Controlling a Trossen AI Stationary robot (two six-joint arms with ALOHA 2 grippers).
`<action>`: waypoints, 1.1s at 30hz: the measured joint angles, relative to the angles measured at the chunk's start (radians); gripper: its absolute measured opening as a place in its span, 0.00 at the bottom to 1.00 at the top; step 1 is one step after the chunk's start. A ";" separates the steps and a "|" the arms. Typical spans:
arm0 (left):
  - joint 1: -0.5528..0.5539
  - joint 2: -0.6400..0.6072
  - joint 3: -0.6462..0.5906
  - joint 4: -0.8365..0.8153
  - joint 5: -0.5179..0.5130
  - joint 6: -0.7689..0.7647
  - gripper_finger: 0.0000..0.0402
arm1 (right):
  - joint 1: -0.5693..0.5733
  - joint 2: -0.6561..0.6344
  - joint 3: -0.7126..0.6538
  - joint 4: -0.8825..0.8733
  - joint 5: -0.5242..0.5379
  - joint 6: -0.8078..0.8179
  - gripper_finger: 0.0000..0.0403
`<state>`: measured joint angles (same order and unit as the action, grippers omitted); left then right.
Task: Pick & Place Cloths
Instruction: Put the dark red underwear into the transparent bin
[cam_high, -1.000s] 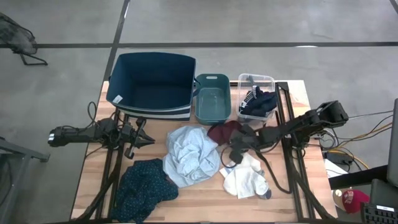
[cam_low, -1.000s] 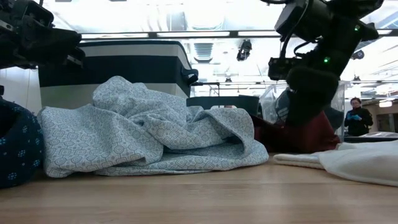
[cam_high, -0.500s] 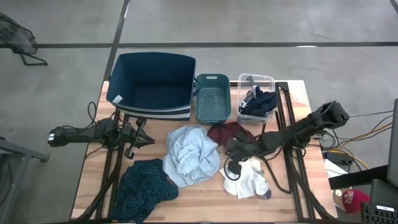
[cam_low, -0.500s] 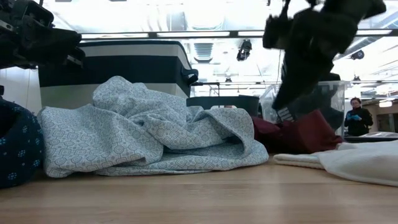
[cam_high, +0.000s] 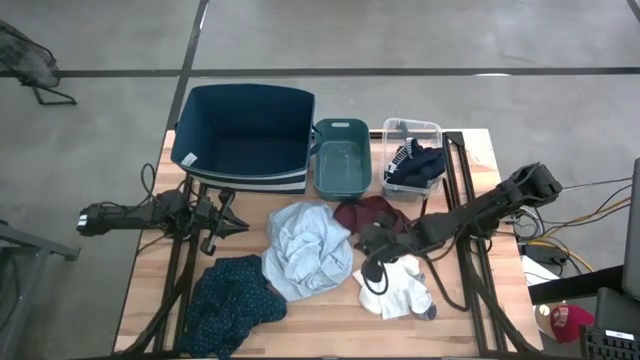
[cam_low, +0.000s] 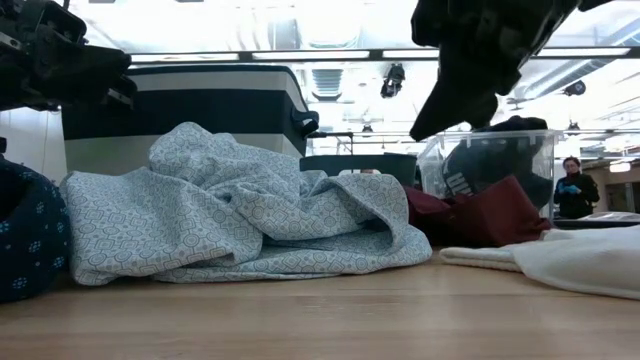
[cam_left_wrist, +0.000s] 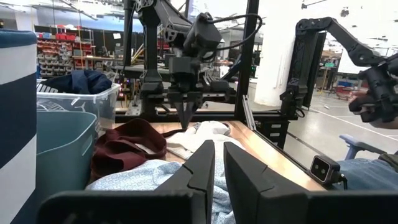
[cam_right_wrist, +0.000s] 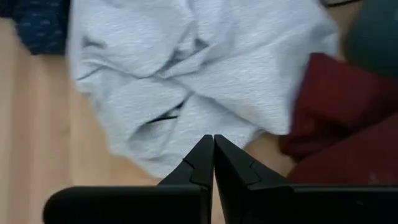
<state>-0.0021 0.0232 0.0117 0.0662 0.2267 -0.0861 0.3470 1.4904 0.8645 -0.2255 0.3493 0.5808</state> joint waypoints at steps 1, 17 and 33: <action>0.000 0.000 0.000 0.000 0.000 0.000 0.10 | 0.000 0.000 -0.003 -0.003 0.033 0.001 0.04; 0.000 0.000 0.000 0.000 0.000 0.000 0.10 | -0.010 0.000 -0.014 -0.002 0.332 0.114 0.63; 0.000 0.005 0.000 -0.006 0.000 0.000 0.10 | 0.007 0.195 0.012 0.021 0.339 0.162 0.77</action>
<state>-0.0021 0.0284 0.0116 0.0600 0.2268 -0.0862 0.3540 1.6851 0.8765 -0.2045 0.6885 0.7433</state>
